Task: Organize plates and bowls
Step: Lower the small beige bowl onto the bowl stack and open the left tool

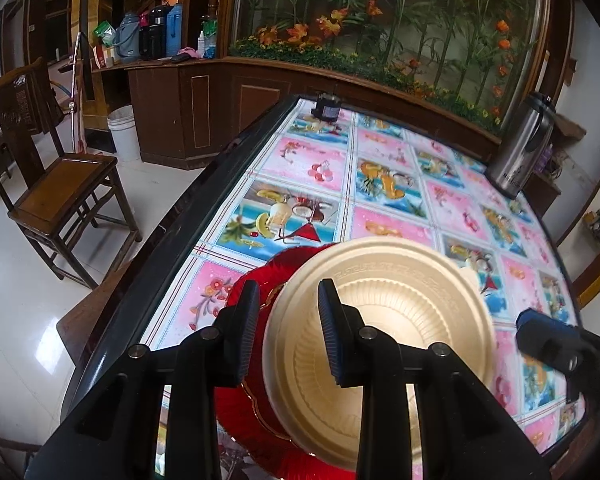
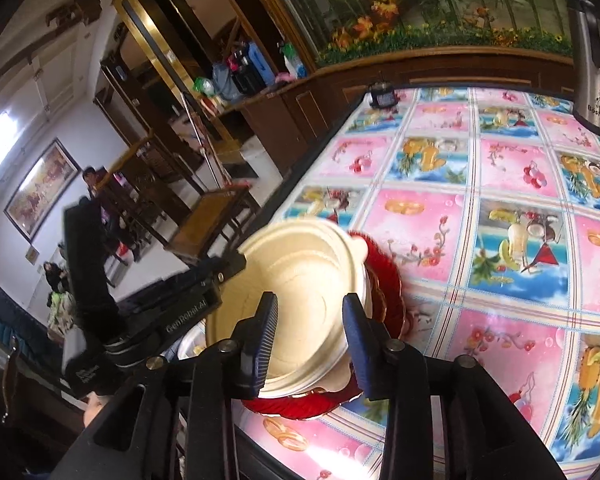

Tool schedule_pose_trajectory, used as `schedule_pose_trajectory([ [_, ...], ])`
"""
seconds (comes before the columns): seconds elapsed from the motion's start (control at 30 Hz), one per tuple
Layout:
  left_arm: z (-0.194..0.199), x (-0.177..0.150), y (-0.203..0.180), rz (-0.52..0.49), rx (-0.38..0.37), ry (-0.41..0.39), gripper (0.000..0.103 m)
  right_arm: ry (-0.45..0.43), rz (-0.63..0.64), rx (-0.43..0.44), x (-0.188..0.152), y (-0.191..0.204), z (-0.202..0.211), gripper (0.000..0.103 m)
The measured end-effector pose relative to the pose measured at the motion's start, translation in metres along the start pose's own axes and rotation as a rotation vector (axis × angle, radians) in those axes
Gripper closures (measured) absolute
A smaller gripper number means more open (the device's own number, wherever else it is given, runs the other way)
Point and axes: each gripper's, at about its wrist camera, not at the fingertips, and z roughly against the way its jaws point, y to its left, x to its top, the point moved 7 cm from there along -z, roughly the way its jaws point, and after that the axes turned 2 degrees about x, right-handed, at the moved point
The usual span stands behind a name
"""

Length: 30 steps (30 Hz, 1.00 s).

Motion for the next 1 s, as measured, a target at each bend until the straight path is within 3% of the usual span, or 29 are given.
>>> schedule_pose_trajectory([
  [0.1,0.013,0.004,0.013,0.031,-0.064,-0.011,0.075,-0.051,-0.017,-0.028,0.006,-0.015,0.013,0.067],
  [0.2,0.022,0.004,0.042,0.092,-0.107,-0.001,0.075,-0.036,-0.067,-0.058,0.003,-0.043,0.011,0.067],
  [0.33,0.005,-0.018,0.079,0.139,-0.102,0.098,0.075,0.02,-0.132,-0.062,-0.009,-0.072,-0.005,0.07],
  [0.5,-0.019,-0.047,0.072,0.108,-0.147,0.211,0.075,0.075,-0.157,-0.044,-0.025,-0.082,-0.026,0.071],
  [0.77,-0.04,-0.053,0.058,0.093,-0.157,0.236,0.075,0.111,-0.146,-0.047,-0.035,-0.081,-0.044,0.071],
  [0.9,-0.044,-0.051,0.06,0.092,-0.124,0.218,0.078,0.14,-0.158,-0.026,-0.037,-0.08,-0.061,0.089],
  [1.0,-0.046,-0.052,0.054,0.065,-0.121,0.218,0.087,0.152,-0.171,-0.008,-0.038,-0.08,-0.071,0.092],
])
